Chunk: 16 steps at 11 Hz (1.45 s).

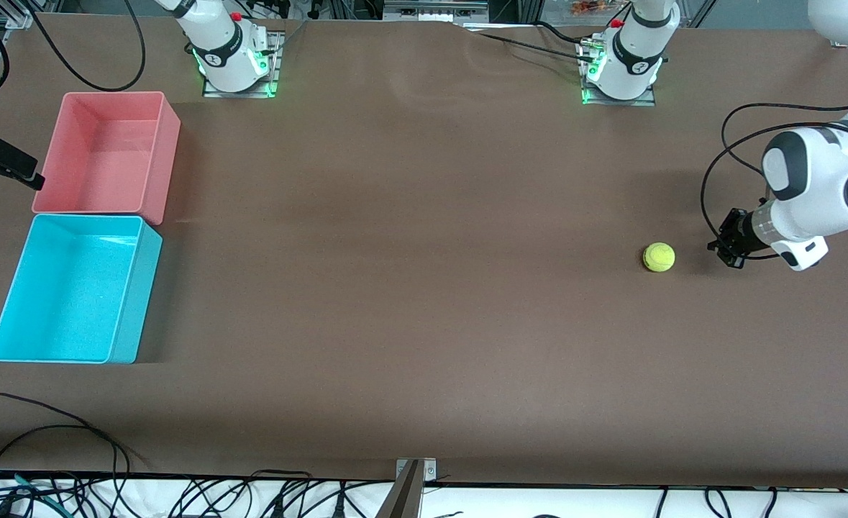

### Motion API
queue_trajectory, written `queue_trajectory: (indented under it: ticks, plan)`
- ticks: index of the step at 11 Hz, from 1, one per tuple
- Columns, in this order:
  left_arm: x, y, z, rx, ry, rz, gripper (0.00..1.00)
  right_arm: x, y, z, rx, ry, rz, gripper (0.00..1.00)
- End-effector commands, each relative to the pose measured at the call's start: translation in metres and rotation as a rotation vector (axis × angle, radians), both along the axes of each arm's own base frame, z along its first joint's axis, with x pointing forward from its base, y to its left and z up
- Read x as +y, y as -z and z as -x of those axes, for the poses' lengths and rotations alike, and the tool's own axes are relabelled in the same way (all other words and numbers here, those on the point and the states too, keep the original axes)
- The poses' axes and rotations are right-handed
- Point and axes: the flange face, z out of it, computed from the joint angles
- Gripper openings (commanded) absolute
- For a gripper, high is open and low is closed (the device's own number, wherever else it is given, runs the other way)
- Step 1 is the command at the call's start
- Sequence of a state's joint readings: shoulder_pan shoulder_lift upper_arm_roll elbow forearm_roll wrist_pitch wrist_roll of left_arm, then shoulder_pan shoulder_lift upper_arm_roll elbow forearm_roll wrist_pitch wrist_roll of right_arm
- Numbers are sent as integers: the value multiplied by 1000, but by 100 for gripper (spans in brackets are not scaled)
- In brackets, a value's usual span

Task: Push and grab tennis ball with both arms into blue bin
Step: 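Push the tennis ball with the left gripper toward the blue bin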

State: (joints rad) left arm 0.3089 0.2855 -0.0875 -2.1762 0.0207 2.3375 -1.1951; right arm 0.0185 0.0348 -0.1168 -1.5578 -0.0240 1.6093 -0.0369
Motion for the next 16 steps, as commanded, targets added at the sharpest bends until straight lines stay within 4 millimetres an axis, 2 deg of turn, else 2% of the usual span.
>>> queue_trajectory:
  ticks: [1, 2, 3, 4, 5, 9, 13, 14, 15, 16]
  plan:
    - [8, 22, 13, -58, -25, -28, 0, 0, -7, 3, 3, 5, -15, 100]
    - [9, 33, 14, -52, -28, -24, 0, 1, -6, 2, 3, 5, -15, 100]
    - [16, 39, 17, -55, -25, -23, 0, 1, -6, 2, 3, 5, -15, 100]
    - [33, 43, 21, -54, -18, -24, 0, 2, -6, 2, 5, 1, -14, 100]
    - [36, 44, 21, -63, -10, -24, 0, 1, -6, 2, 3, 4, -15, 100]
    - [29, 47, 21, -56, -17, -21, 0, 1, -5, 3, 13, 5, -16, 100]
    - [-36, 53, 13, -52, -49, 10, 0, 0, -6, 4, 14, 4, -15, 100]
    - [-65, 54, 9, -52, -69, 25, 0, 0, -6, 4, 14, 1, -16, 100]
    - [-103, 50, 6, -54, -87, 41, 0, 0, -6, 4, 14, 1, -16, 100]
    - [-154, 44, 5, -55, -91, 63, 0, 0, -6, 4, 14, 4, -15, 100]
